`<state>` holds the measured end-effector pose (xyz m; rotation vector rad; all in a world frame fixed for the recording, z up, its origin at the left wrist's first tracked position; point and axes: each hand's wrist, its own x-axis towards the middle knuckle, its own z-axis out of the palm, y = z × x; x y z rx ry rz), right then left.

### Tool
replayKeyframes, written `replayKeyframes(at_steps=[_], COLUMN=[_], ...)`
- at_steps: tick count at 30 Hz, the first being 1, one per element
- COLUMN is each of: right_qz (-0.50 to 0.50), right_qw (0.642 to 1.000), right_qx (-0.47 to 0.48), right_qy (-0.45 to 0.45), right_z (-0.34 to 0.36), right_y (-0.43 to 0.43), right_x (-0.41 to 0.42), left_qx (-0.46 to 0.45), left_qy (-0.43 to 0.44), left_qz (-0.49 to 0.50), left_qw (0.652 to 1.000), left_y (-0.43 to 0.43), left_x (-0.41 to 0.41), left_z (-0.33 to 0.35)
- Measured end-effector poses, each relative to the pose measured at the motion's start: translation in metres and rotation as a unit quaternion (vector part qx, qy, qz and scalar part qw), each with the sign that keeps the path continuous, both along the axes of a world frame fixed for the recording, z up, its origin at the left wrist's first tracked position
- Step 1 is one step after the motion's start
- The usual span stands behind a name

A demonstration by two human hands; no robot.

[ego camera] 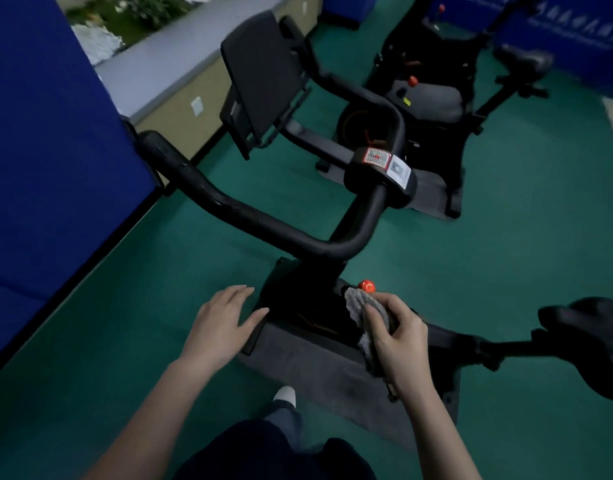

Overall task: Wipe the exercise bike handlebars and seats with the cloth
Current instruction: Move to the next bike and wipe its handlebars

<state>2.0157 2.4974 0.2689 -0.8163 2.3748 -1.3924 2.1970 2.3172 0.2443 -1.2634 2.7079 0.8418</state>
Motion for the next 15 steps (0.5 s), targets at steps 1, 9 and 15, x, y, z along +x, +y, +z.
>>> replayKeyframes(at_steps=[1, 9, 15], right_qz=[0.007, 0.135, 0.251], right_qw=[1.0, 0.985, 0.957], right_qx=[-0.012, -0.102, -0.137], right_qy=[-0.003, -0.028, -0.04], right_z=[0.004, 0.085, 0.11], right_y=[-0.003, -0.024, -0.071], right_x=[-0.006, -0.038, -0.07], left_qx=[0.001, -0.002, -0.021], left_qy=[0.002, -0.005, 0.035], left_qz=[0.008, 0.096, 0.222], left_qw=[1.0, 0.995, 0.974], left_y=[-0.003, -0.018, -0.007], left_x=[-0.004, -0.008, -0.015], left_z=[0.0, 0.01, 0.023])
